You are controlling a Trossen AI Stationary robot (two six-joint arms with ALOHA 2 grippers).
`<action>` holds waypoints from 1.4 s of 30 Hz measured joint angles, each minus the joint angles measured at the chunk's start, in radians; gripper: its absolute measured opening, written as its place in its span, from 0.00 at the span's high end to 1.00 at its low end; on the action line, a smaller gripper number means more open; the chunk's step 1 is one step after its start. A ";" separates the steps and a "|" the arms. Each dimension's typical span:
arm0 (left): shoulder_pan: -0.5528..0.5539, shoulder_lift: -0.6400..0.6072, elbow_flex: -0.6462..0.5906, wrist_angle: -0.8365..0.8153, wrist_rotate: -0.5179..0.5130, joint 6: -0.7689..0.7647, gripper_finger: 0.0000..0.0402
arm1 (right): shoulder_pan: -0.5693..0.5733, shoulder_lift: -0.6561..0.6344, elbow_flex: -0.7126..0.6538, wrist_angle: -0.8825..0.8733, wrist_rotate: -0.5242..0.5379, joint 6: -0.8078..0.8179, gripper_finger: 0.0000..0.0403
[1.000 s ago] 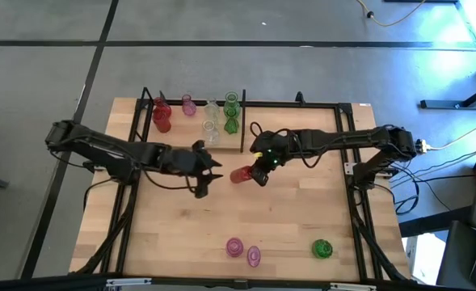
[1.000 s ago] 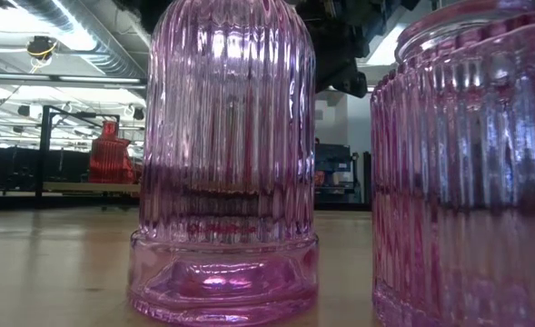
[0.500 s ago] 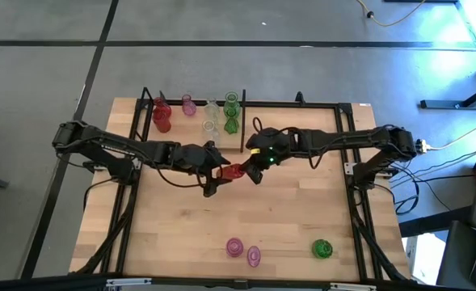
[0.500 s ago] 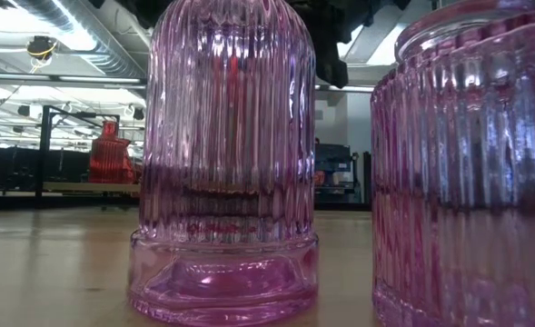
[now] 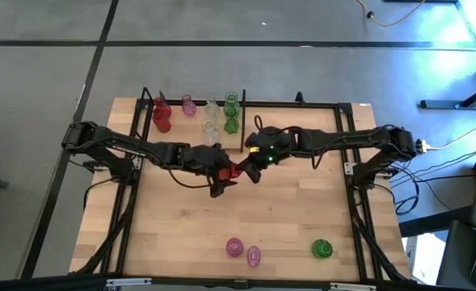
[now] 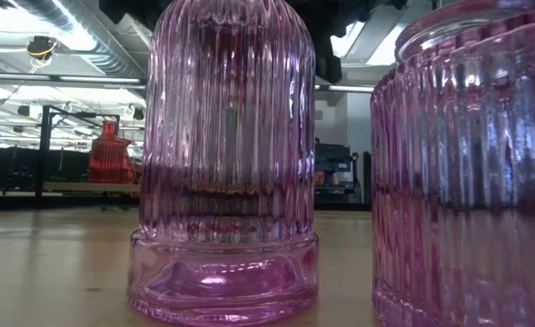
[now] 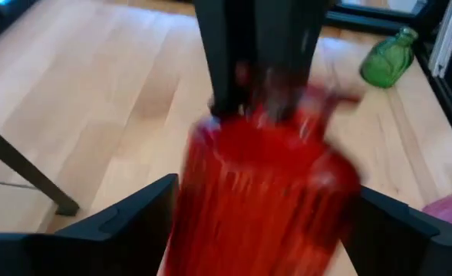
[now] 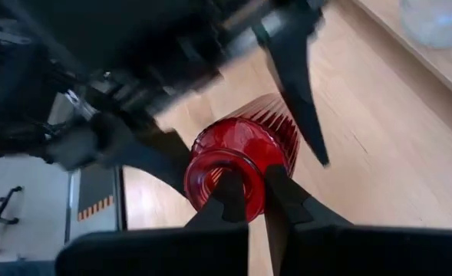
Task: Sort vases onto shelf
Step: Put the red vase on the shelf aligned with the other red vases
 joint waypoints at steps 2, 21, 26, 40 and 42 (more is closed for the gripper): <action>0.000 0.000 0.021 -0.009 -0.028 0.004 0.23 | 0.000 0.000 0.000 -0.031 0.001 0.000 1.00; 0.001 -0.002 0.096 -0.148 -0.007 0.083 0.43 | 0.000 0.000 0.000 -0.042 0.010 0.003 1.00; 0.000 -0.002 0.096 -0.151 -0.049 0.083 0.44 | 0.000 0.000 -0.001 -0.039 0.013 -0.004 1.00; 0.000 -0.004 0.094 -0.156 -0.093 0.018 0.44 | 0.000 0.000 -0.002 -0.022 0.054 -0.002 0.95; 0.000 -0.013 0.094 -0.164 -0.101 0.004 0.44 | -0.001 0.001 -0.002 -0.012 0.054 -0.001 0.95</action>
